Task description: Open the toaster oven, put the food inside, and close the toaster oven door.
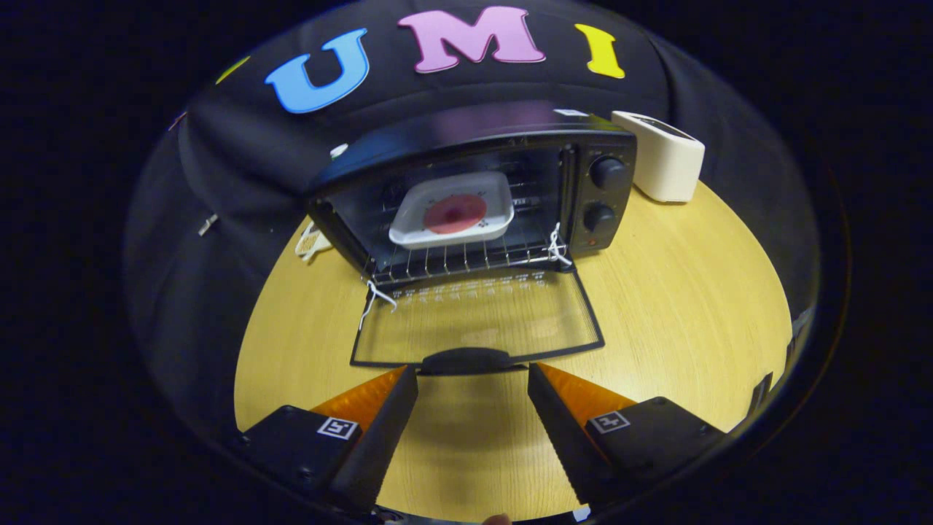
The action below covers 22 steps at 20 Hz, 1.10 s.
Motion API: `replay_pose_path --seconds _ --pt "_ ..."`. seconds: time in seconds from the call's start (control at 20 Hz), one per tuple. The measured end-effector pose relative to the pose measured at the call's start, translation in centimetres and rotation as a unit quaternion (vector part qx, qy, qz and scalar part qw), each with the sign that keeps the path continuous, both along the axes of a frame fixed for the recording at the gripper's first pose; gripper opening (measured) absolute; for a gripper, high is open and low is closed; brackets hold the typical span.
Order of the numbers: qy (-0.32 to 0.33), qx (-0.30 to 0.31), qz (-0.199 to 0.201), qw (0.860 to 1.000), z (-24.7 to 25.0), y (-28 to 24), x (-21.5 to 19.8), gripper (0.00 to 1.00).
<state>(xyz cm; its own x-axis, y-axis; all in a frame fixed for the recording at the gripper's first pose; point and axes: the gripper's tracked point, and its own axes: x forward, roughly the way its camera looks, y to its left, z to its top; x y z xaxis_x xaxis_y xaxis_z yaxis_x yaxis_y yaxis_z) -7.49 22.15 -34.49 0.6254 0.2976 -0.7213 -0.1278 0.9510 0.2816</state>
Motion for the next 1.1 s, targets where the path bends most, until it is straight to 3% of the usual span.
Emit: replay_pose_path --seconds 0.2,0.6,1.1 --pt "0.036 -0.034 0.019 0.999 -3.5 1.4 -1.3 0.99" --pt "0.044 -0.084 0.001 0.995 -6.5 1.6 1.0 0.99" --pt "0.039 -0.077 0.004 0.996 -5.5 1.3 1.3 0.99"
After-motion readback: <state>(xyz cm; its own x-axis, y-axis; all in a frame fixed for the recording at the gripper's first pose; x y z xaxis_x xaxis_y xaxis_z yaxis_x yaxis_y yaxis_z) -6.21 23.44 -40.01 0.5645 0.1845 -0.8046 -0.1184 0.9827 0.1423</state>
